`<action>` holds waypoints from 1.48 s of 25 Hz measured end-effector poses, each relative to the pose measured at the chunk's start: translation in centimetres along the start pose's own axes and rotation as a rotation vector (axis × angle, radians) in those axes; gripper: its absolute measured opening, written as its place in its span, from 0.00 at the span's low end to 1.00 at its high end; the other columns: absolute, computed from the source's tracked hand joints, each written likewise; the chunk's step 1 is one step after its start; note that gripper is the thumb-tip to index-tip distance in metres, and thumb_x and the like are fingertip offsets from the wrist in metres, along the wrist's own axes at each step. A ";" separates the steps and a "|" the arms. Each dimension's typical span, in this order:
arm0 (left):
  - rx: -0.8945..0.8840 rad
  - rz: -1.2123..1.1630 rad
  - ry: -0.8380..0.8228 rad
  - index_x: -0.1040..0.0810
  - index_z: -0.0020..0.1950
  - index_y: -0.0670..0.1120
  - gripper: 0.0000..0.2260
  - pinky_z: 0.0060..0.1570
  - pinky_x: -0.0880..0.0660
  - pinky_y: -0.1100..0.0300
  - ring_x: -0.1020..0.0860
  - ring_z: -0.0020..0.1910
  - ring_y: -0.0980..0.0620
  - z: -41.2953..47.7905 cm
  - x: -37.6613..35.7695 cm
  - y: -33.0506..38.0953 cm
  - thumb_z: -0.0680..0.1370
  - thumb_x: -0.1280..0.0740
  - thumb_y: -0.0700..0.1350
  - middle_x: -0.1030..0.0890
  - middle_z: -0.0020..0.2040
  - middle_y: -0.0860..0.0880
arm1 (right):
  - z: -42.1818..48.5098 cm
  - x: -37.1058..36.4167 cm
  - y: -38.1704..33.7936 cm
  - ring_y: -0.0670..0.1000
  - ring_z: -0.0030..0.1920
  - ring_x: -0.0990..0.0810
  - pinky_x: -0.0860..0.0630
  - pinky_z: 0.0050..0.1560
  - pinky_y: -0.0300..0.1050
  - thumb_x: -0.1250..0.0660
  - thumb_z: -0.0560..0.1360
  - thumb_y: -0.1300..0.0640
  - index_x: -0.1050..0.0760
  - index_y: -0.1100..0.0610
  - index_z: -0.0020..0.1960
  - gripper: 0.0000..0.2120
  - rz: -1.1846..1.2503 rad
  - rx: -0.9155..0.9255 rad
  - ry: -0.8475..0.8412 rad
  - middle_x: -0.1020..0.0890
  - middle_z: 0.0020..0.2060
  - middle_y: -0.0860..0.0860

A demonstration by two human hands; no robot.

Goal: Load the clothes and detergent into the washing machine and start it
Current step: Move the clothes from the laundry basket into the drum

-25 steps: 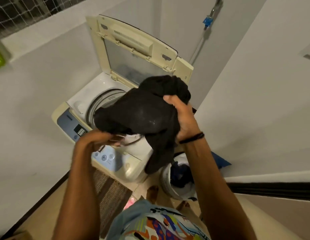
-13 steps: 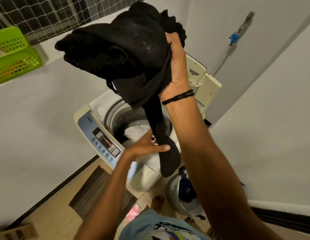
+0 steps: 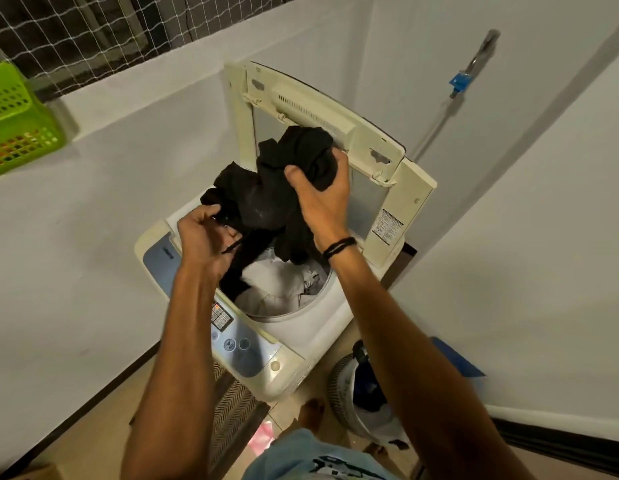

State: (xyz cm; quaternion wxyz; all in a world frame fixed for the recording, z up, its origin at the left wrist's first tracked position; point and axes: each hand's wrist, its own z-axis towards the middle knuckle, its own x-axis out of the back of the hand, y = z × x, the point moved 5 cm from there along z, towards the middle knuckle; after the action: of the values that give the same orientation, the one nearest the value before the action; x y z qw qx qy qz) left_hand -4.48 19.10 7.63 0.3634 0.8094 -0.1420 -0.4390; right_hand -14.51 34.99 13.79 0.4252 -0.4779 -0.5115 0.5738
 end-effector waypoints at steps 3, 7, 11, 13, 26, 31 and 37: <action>-0.053 0.242 0.128 0.21 0.54 0.47 0.12 0.55 0.24 0.52 0.21 0.53 0.47 1.5 2.0 -0.7 0.74 0.38 0.48 0.19 0.54 0.48 | 0.2 -0.8 2.7 0.51 0.67 0.29 0.27 0.67 0.51 0.25 0.68 0.48 0.38 0.53 0.70 0.35 -0.219 0.119 -0.082 0.30 0.67 0.53; 0.185 0.980 0.392 0.28 0.67 0.42 0.31 0.63 0.25 0.46 0.22 0.59 0.41 2.5 8.1 -6.0 0.68 0.30 0.56 0.21 0.61 0.42 | 0.1 1.1 12.1 0.64 0.69 0.33 0.30 0.67 0.60 0.30 0.69 0.37 0.43 0.49 0.75 0.41 -1.028 -0.154 -0.485 0.37 0.72 0.62; 0.148 1.220 0.334 0.29 0.69 0.42 0.26 0.60 0.26 0.54 0.21 0.57 0.44 -0.5 6.4 -12.1 0.74 0.30 0.51 0.18 0.57 0.43 | -3.4 8.5 18.4 0.60 0.64 0.24 0.27 0.65 0.53 0.35 0.77 0.48 0.25 0.57 0.64 0.19 -1.046 -0.414 -0.558 0.22 0.63 0.57; 0.028 1.248 0.247 0.25 0.64 0.44 0.16 0.51 0.28 0.61 0.20 0.49 0.51 -2.8 3.4 -15.5 0.77 0.31 0.47 0.18 0.47 0.50 | -5.2 12.2 19.5 0.57 0.64 0.24 0.28 0.66 0.50 0.36 0.77 0.52 0.24 0.58 0.63 0.17 -0.986 -0.469 -0.522 0.21 0.63 0.55; 0.653 1.520 -0.068 0.25 0.63 0.46 0.15 0.62 0.27 0.52 0.23 0.62 0.43 -9.5 1.4 -45.4 0.76 0.33 0.48 0.21 0.62 0.45 | -11.9 41.5 34.9 0.57 0.44 0.23 0.28 0.48 0.48 0.41 0.79 0.55 0.21 0.60 0.47 0.12 -1.222 -0.712 -0.484 0.19 0.43 0.59; 0.781 1.590 0.014 0.25 0.62 0.49 0.15 0.64 0.30 0.52 0.24 0.63 0.44 -7.8 5.9 -59.5 0.78 0.38 0.51 0.22 0.64 0.46 | -13.4 48.5 49.8 0.60 0.56 0.21 0.28 0.57 0.49 0.45 0.81 0.57 0.22 0.64 0.54 0.15 -1.241 -0.825 -0.735 0.19 0.53 0.60; 0.869 1.423 0.182 0.24 0.62 0.37 0.15 0.57 0.28 0.54 0.24 0.60 0.41 -1.6 16.9 -77.5 0.79 0.37 0.45 0.22 0.61 0.39 | -13.8 52.0 71.0 0.62 0.57 0.22 0.27 0.54 0.50 0.39 0.78 0.59 0.23 0.64 0.57 0.12 -1.259 -0.820 -0.783 0.20 0.55 0.62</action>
State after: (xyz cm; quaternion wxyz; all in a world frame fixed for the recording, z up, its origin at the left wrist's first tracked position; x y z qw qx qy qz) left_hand -0.44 64.48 -57.39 0.2194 0.6268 -0.7455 0.0560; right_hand -10.28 80.06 -62.92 0.2509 0.0129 -0.9601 0.1232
